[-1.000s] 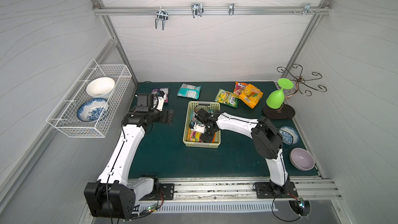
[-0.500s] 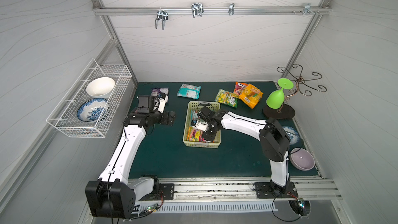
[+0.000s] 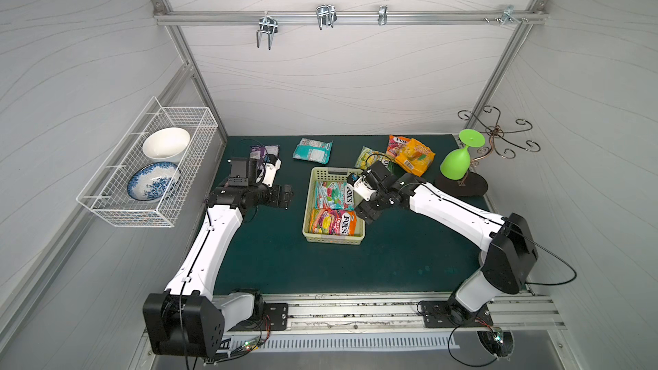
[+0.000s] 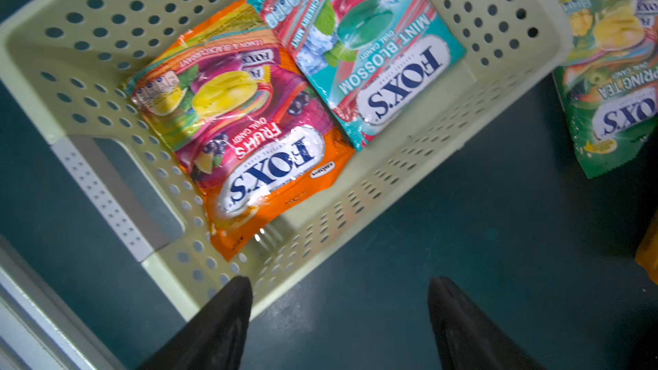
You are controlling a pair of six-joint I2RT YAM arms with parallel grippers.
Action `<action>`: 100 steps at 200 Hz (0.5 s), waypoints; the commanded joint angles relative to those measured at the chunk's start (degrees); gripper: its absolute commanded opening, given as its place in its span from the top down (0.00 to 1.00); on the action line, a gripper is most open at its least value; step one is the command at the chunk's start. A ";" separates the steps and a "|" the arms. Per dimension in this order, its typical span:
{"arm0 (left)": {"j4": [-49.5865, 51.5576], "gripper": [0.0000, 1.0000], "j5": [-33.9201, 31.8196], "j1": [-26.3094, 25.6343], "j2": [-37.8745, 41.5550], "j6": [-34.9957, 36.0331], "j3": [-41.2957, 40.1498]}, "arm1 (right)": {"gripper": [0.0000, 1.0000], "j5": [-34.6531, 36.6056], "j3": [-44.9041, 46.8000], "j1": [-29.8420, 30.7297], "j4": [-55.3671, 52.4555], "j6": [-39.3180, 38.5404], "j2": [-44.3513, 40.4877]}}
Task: Put the candies in the basket
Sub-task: Place the candy in the basket, then pick up the candy at the center of the board.
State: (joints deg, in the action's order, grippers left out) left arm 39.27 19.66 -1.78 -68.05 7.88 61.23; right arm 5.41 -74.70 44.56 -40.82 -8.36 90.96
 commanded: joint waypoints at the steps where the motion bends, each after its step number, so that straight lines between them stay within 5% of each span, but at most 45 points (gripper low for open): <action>1: -1.71 0.01 2.96 -0.01 -0.50 0.18 0.32 | 0.13 2.10 1.74 -2.49 0.97 2.79 -4.02; 100: 0.45 0.02 10.26 -0.02 0.03 1.53 1.43 | 0.01 6.43 2.75 -9.24 3.35 -0.63 -5.16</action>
State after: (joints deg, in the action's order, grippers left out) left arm 39.29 26.74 -1.80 -68.05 8.45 61.23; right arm 9.45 -71.07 35.94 -38.48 -7.11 85.43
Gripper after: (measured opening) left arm 0.984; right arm 0.987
